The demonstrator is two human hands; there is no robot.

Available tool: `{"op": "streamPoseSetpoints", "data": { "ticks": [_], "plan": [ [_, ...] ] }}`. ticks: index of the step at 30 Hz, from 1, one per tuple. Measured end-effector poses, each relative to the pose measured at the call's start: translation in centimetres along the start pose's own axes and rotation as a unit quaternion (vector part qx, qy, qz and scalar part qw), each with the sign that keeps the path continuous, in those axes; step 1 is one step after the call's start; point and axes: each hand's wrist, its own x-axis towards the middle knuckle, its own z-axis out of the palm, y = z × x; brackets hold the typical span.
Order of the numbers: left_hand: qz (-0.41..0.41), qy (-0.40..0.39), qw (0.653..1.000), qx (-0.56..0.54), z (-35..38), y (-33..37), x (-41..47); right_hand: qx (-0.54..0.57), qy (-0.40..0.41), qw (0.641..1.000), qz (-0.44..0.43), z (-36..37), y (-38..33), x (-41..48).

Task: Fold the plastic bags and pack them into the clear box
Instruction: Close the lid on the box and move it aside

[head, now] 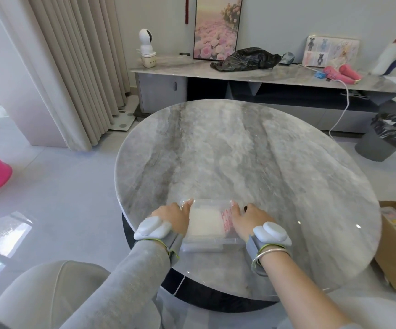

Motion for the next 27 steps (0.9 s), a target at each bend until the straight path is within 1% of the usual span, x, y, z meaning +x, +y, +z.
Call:
{"op": "streamPoseSetpoints", "data": {
  "ticks": [1, 3, 5, 7, 9, 12, 18, 27],
  "plan": [
    [0.000, 0.006, 0.999, 0.039, -0.1, 0.3, -0.1, -0.007, 0.012, 1.000, -0.007, 0.1, 0.3, -0.2],
    [-0.007, -0.003, 0.997, 0.077, -0.5, 0.5, -0.2, 0.007, 0.018, 1.000, -0.010, 0.3, 0.5, -0.5],
    [-0.009, -0.002, 0.996, 0.085, -0.9, 0.6, -0.4, 0.090, -0.007, 0.995, 0.036, 0.7, 0.8, -0.6],
    [-0.010, -0.003, 0.997, 0.076, -0.9, 0.3, -0.2, 0.197, -0.033, 0.974, 0.103, 1.5, 0.7, -0.7],
    [-0.014, -0.004, 0.997, 0.069, -0.9, 0.3, -0.2, 0.237, -0.023, 0.963, 0.123, 2.6, 0.7, -0.8],
    [-0.012, 0.012, 0.997, 0.069, -0.9, 0.5, -0.4, 0.239, -0.004, 0.965, 0.105, 3.2, 0.5, -0.7],
    [-0.014, 0.022, 0.997, 0.072, -0.8, 0.7, -0.6, 0.201, -0.010, 0.977, 0.076, 3.0, 0.4, -0.3],
    [-0.008, 0.055, 0.996, 0.064, -0.7, 0.9, -0.5, 0.186, 0.005, 0.980, 0.063, 2.9, 0.3, -0.4]
  ]
}}
